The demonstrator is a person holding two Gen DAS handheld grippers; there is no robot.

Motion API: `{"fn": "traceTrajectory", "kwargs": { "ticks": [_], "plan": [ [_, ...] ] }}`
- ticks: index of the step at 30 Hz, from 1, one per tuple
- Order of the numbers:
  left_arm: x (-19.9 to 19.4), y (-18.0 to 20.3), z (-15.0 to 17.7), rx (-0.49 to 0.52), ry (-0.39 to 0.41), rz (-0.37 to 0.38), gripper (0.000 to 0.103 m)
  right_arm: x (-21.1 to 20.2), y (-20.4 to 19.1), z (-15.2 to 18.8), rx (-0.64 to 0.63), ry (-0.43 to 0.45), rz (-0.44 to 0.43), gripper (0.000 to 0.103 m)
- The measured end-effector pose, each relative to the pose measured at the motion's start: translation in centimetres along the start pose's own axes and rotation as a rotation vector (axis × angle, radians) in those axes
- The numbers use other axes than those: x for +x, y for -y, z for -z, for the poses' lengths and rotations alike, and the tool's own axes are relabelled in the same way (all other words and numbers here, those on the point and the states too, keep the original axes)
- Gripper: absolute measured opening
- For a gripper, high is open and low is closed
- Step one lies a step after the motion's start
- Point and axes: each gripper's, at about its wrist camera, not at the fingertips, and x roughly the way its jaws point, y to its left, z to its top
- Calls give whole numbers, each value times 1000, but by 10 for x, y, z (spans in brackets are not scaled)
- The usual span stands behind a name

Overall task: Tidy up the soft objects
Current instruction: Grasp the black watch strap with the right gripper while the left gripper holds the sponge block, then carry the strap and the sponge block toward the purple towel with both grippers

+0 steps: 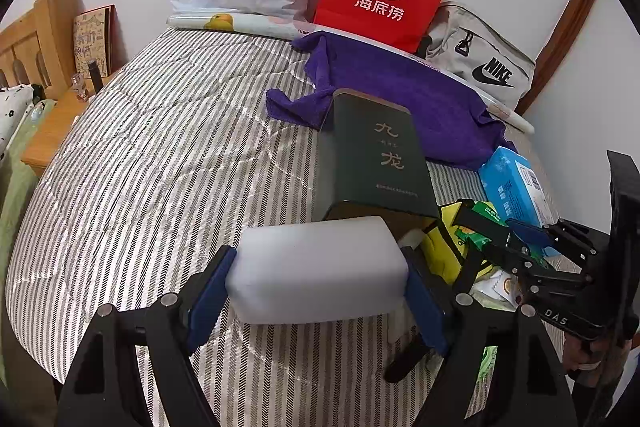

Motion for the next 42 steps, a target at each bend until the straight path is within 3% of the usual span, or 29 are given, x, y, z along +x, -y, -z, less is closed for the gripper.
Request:
{"fn": "traceTrajectory", "kwargs": {
  "ticks": [7,12,16,21,26,34,42],
  "plan": [
    [-2,-2,-1,-1,4,-3,80,-5,-7,-9,-59,43,8,42],
    [-2,-7,-2,-11,2,-2,80,9,-12,-12,-110,2,15,42],
    [-1,-11,-2,-22,-1,-1,80,15,-5,-13,-80,-27,-13,30],
    [-2,-13,-2,-29,0,4,80,16,-15,-10,-160,-25,8,24],
    [-3,-13,-1,-27,-4,4,80,-4,-2,-18,-52,51,-53,23],
    [-4,-11,1,-24,-6,-2,80,-45,5,-10,20,136,-30,23],
    [0,-4,11,-4,-25,-8,80,-91,19,37,111,190,14,23]
  ]
}}
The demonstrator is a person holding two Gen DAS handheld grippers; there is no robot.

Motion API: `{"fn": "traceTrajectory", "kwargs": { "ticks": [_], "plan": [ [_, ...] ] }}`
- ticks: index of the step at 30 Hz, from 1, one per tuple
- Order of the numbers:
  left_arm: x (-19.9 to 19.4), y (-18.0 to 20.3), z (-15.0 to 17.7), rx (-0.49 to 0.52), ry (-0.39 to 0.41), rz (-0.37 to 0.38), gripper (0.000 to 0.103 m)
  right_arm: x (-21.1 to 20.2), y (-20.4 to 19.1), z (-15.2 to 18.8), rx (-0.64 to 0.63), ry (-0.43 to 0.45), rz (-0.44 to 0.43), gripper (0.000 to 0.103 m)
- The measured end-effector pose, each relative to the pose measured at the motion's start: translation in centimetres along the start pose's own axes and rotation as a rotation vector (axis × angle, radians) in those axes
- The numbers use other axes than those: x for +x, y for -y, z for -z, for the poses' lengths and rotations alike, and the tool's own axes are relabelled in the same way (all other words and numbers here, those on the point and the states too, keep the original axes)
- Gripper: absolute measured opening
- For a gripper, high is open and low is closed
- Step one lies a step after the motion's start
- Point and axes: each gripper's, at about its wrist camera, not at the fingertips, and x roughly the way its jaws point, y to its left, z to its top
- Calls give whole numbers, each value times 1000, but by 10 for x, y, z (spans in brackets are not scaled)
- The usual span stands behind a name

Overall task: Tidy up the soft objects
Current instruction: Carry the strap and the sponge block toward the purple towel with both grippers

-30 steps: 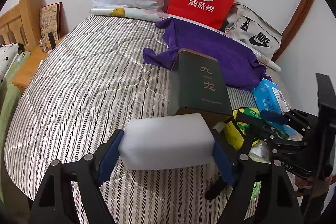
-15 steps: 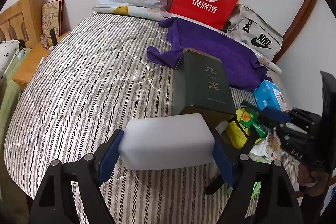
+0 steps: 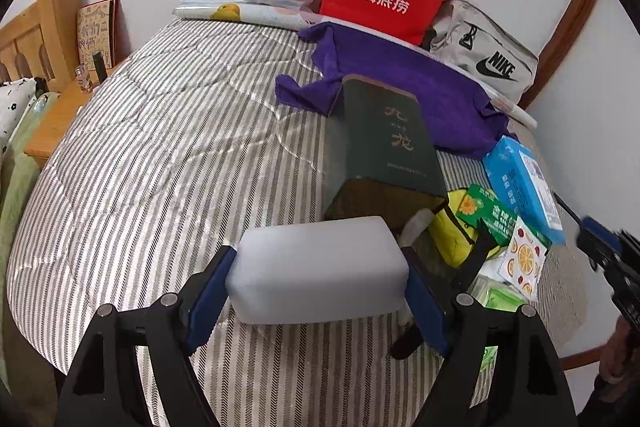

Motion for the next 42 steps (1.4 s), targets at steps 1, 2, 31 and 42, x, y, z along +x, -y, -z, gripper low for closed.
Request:
{"fn": "traceTrajectory", "kwargs": {
  "ticks": [1,2,31,42],
  "plan": [
    [1,2,2,6,-2,-1,80,-4,3,6,8,-1,8,23],
    [1,3,3,10,-3,-2,80,-9,7,16,17,-5,20,23],
    [16,28,14,102,20,-58,79,48,46,105,128,-122,25,21],
    [-2,30,12,110,55,-29,78,29,51,101,197,-92,5,20]
  ]
}}
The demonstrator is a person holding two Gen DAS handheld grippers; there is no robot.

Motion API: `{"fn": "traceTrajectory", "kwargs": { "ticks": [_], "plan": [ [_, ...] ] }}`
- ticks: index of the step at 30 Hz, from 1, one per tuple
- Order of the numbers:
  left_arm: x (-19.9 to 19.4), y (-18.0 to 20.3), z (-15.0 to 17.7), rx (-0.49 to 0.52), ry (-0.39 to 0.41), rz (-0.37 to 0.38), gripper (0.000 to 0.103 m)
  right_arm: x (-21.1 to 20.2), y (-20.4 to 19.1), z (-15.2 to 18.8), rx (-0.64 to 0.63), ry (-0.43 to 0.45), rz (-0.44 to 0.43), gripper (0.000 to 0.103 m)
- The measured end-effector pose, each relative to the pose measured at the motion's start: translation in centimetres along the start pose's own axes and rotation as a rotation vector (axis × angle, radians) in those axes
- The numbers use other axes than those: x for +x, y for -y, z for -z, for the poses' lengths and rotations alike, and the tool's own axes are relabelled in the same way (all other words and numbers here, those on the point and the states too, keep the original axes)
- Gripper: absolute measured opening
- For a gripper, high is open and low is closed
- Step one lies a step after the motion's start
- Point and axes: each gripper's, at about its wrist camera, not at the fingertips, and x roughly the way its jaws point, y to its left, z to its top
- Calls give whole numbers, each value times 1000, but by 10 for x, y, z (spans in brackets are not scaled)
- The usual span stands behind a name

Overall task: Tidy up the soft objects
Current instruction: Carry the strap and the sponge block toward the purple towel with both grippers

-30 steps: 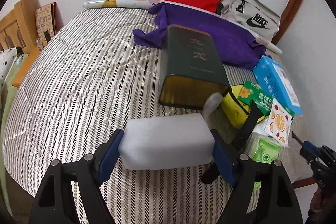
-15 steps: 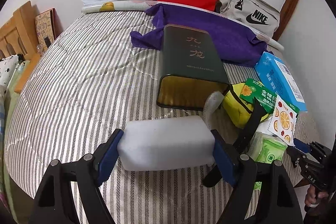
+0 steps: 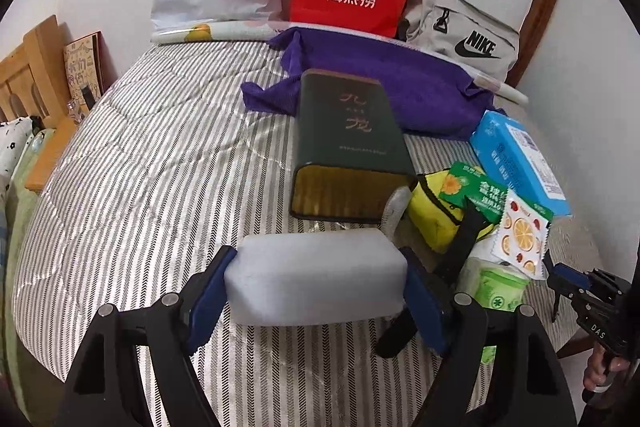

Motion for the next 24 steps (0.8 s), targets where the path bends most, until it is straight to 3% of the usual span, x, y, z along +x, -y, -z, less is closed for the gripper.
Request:
{"fn": "traceTrajectory", "kwargs": {
  "ticks": [15,24],
  "plan": [
    [-37,0,-35,-7,75,21,78,-43,-1,-39,-10,72,-4,20],
    [-42,8,-75,20,123,0,78,-52,1,-94,-46,115,-16,20]
  ]
}}
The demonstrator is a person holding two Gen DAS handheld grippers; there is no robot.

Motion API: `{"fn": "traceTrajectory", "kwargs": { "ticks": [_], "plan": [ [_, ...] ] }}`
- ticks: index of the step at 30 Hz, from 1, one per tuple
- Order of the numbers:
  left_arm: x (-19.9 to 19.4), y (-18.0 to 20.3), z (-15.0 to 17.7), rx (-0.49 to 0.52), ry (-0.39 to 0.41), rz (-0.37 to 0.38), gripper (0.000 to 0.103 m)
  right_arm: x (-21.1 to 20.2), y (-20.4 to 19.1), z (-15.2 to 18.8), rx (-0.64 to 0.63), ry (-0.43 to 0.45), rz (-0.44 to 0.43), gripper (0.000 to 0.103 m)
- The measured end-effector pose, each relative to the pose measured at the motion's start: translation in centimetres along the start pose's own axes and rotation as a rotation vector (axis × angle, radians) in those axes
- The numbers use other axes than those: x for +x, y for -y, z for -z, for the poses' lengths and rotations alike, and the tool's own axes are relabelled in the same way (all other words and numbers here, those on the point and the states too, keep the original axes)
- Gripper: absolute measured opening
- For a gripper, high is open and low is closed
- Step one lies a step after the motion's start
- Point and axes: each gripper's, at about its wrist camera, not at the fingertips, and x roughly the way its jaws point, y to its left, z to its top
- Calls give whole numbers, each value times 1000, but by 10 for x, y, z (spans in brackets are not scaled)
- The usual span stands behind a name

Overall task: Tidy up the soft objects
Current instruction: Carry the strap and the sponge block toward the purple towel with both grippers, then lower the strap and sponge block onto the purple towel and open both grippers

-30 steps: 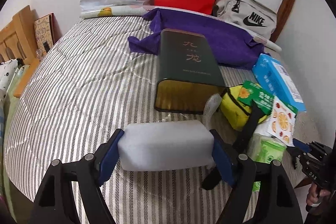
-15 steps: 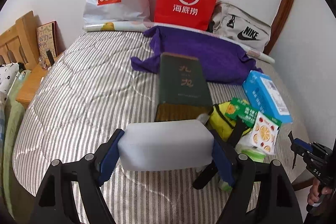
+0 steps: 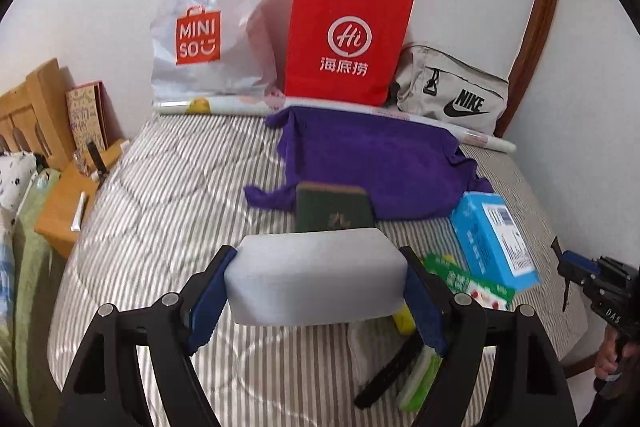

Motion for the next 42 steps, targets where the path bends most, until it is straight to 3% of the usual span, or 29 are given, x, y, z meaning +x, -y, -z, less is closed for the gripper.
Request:
{"fn": "traceTrajectory", "kwargs": {
  "ticks": [11,20,35,42],
  "plan": [
    [36,9,-57,10,-2,-14,78,46,9,-77,-11,5,-2,20],
    [70,18,-96,34,-13,-15,78,89,25,-121,23,-5,-2,20],
    [155,31,-140,85,-92,-12,79,170,52,-154,36,-93,11,20],
    [200,30,-147,93,-176,6,79,204,60,-153,42,-156,7,20]
  ]
}}
